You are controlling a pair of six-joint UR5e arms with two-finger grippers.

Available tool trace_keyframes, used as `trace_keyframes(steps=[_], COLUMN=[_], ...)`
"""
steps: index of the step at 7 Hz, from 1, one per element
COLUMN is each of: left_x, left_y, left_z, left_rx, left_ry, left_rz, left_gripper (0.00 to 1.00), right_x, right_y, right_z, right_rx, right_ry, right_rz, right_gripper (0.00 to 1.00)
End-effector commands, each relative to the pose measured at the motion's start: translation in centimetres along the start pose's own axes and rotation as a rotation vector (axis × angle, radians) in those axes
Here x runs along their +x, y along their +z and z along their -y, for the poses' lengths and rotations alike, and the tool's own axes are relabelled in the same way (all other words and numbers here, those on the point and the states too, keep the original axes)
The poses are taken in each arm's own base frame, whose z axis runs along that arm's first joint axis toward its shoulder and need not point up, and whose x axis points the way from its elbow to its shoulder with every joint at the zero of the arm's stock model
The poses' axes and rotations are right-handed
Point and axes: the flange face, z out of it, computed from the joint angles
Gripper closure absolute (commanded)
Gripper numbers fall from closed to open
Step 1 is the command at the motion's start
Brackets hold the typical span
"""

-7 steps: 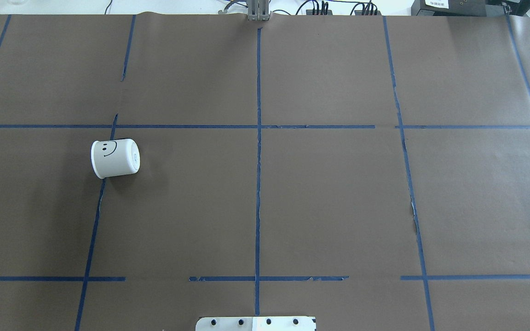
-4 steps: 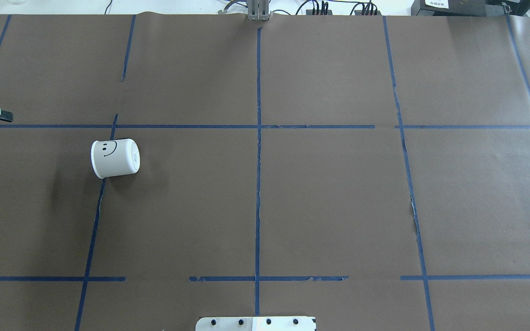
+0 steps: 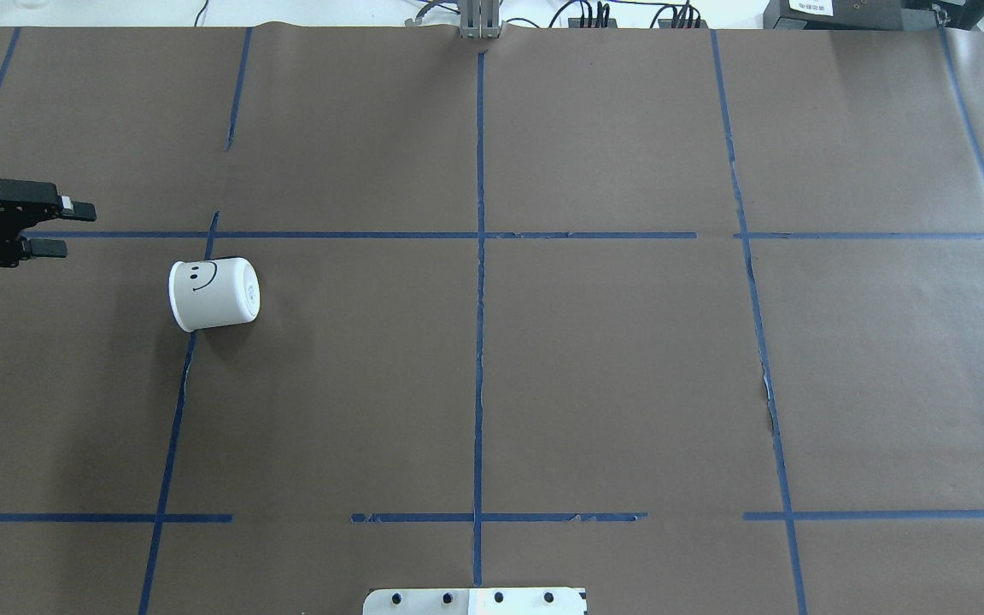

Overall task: Flip mug
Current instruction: 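Move the left gripper toward the white mug lying on its side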

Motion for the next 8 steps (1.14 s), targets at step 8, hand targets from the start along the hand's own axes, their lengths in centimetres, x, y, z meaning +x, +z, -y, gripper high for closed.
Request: trace_keyframes(steps=[8], left_x=[-2.0], left_y=[9.9], left_z=[-8.6], left_rx=[0.011], left_ry=[-0.171], left_rz=[-0.319], left_gripper=[0.01], right_x=[0.0], right_y=[0.0], right_z=[0.0], right_rx=[0.001], right_ry=[-0.001], right_rz=[0.000], right_gripper=[0.00])
